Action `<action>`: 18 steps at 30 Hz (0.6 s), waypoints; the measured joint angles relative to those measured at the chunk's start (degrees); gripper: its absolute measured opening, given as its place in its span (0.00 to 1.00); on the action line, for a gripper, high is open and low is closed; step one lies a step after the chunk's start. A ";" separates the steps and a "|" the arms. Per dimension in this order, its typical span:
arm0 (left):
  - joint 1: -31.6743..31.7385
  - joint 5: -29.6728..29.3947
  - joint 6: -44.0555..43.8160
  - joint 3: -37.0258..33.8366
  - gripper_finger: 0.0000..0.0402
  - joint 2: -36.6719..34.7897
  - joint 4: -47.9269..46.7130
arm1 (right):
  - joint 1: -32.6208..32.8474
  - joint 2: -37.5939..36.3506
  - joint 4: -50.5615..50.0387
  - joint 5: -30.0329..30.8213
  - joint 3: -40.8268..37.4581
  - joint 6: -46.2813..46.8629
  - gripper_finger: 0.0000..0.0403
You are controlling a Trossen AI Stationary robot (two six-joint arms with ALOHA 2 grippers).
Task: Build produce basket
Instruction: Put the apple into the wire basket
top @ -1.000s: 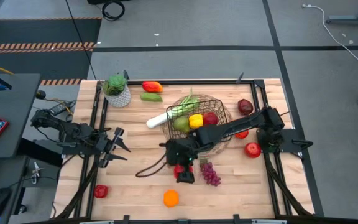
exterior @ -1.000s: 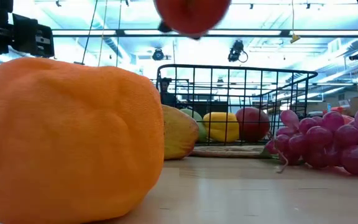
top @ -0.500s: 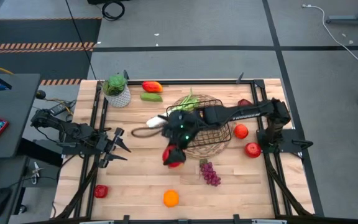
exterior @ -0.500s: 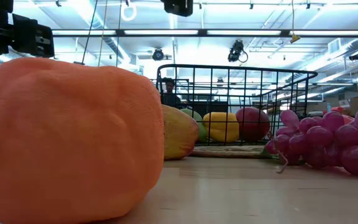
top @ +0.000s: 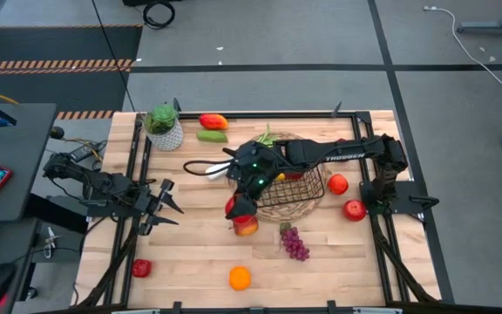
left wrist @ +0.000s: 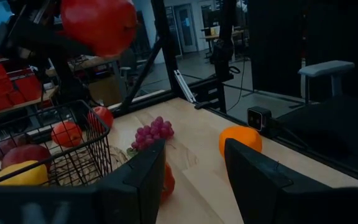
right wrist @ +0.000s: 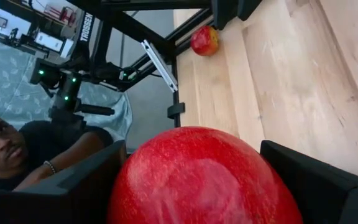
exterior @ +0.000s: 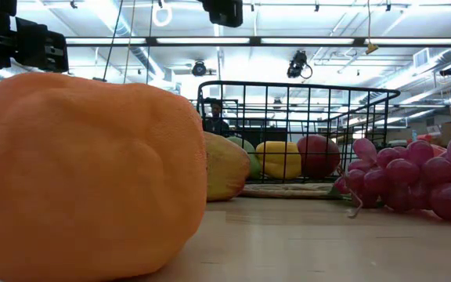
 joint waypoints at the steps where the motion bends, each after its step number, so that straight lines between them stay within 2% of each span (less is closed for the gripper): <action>1: 0.00 0.00 -0.01 0.00 0.43 0.01 0.00 | 0.01 0.00 -0.03 -0.02 0.01 -0.05 0.91; 9: 0.00 0.00 0.01 0.02 0.43 0.00 0.00 | 0.07 0.00 -0.81 -0.07 -0.01 -3.26 0.91; 14: 0.00 0.00 -0.01 0.02 0.43 0.00 0.00 | 0.07 0.02 -7.83 0.41 -0.01 -6.86 0.91; 18: 0.00 0.00 0.01 0.02 0.43 0.00 -0.01 | 0.19 0.04 -13.94 4.27 -0.01 -9.50 0.91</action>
